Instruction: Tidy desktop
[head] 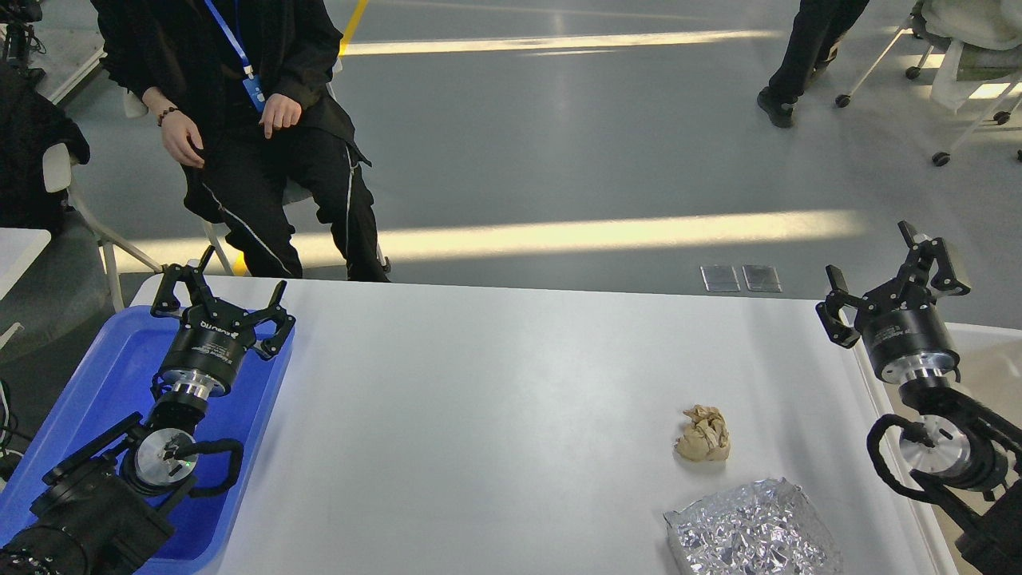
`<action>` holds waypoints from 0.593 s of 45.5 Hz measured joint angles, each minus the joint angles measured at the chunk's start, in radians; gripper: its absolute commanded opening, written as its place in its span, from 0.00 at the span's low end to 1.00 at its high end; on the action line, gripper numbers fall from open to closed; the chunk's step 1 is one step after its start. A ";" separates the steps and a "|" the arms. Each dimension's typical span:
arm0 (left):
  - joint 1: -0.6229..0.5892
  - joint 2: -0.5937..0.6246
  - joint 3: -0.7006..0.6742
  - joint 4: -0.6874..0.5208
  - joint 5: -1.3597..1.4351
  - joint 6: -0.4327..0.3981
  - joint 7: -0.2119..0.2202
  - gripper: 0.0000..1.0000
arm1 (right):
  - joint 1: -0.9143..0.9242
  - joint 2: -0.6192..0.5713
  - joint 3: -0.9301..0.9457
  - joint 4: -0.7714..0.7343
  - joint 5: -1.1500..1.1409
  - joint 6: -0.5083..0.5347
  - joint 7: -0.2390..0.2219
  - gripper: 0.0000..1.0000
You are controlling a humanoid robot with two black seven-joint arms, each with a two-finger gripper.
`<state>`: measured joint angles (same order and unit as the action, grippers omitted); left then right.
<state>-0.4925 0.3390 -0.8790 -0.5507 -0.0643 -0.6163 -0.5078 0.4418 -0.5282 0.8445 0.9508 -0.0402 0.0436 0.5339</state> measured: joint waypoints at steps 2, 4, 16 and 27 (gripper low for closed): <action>0.000 0.000 0.000 0.000 0.000 0.000 0.000 1.00 | 0.000 -0.014 0.000 0.010 0.000 0.001 -0.030 1.00; 0.000 0.000 0.000 0.000 0.000 0.000 0.000 1.00 | 0.000 -0.025 0.000 0.018 0.001 0.001 -0.052 1.00; 0.000 0.000 0.000 0.000 0.000 0.001 0.000 1.00 | 0.005 -0.104 -0.023 0.087 -0.014 0.007 -0.137 1.00; 0.000 0.000 0.000 0.000 0.000 0.001 0.000 1.00 | 0.010 -0.204 -0.081 0.159 -0.048 0.058 -0.160 1.00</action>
<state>-0.4925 0.3390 -0.8790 -0.5507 -0.0644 -0.6155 -0.5078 0.4514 -0.7318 0.7633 1.1094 -0.0884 0.1014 0.3739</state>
